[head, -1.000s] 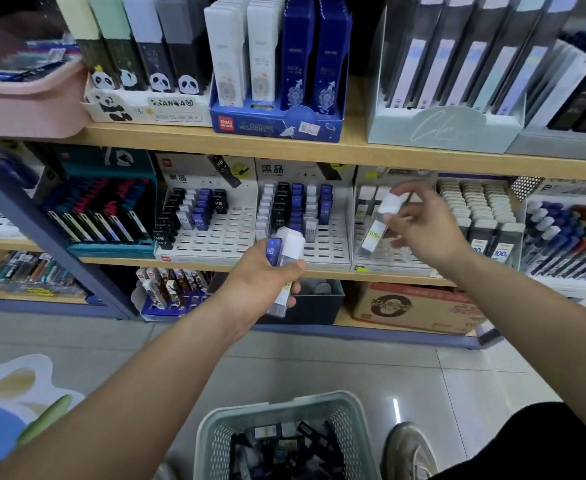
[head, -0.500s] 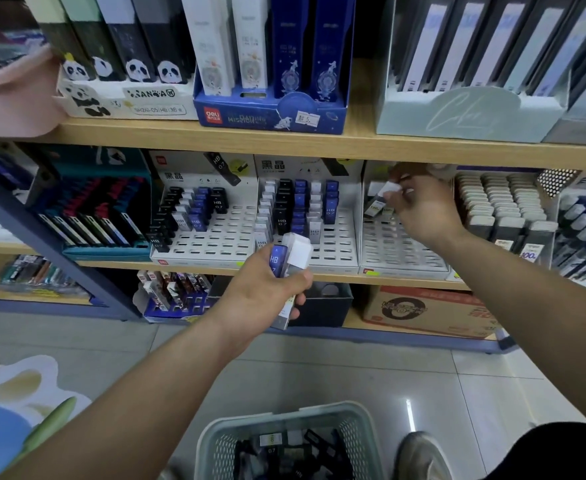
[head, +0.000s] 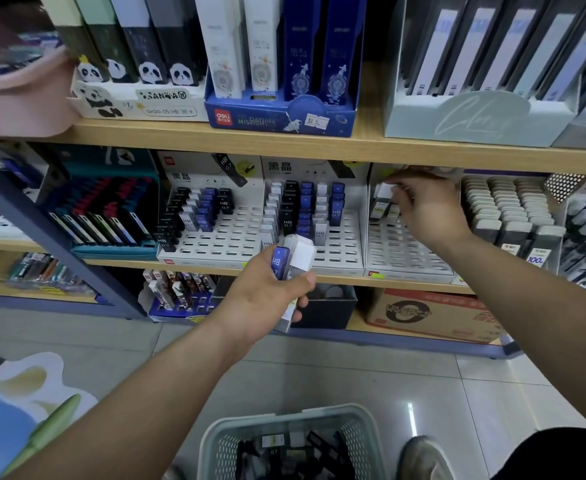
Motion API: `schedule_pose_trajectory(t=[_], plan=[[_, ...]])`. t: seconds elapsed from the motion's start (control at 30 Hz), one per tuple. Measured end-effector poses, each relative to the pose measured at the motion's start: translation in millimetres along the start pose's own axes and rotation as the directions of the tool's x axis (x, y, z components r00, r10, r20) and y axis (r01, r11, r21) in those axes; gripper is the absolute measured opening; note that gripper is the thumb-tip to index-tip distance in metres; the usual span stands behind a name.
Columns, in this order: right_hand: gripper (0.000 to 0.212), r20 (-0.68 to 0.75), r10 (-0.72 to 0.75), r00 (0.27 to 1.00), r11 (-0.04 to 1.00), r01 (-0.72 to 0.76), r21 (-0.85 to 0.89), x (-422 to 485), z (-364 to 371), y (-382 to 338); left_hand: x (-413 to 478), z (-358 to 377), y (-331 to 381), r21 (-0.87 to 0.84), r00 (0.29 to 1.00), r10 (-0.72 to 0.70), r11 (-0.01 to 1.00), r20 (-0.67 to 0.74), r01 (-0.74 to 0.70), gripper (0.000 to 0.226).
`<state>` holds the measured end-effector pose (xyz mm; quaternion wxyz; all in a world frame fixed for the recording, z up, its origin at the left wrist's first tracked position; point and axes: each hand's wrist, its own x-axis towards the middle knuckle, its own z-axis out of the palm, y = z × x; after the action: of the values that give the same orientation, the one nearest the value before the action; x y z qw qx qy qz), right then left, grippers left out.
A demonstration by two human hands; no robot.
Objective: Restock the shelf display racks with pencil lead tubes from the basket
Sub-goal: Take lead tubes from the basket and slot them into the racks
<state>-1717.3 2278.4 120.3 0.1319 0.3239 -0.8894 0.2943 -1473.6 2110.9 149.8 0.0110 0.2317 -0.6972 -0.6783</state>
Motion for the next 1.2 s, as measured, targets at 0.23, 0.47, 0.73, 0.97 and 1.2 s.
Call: schedule_pose_trajectory(t=[0.23,0.47,0.73,0.97,1.2], plan=[[0.026,0.047,0.035,0.998,0.999,-0.036,0.016,-3.4,6.3,3.6,1.1,-2.9,-1.6,0.019,1.000,-0.012,1.000,-0.016,0.012,0.012],[0.037,0.164,0.041,0.986,0.998,-0.032,-0.056,-5.6,10.0,9.1,-0.4,-2.8,-0.3,0.028,1.000,-0.010,1.000,-0.020,0.011,0.014],[0.004,0.362,-0.008,0.932,0.869,-0.173,0.464,-36.7,-21.4,-87.1,-0.8,-1.9,3.1,0.009,1.000,-0.001,1.000,-0.009,0.001,0.012],[0.025,0.537,0.022,0.843,0.689,-0.402,0.603,-49.0,-10.5,-118.5,-3.7,-0.4,4.3,-0.011,0.999,0.039,0.999,0.033,-0.039,0.017],[0.014,0.528,0.054,0.848,0.619,-0.443,0.648,-49.7,-11.1,-115.0,-3.1,-5.6,1.9,-0.053,0.998,0.007,0.999,0.059,-0.004,0.017]])
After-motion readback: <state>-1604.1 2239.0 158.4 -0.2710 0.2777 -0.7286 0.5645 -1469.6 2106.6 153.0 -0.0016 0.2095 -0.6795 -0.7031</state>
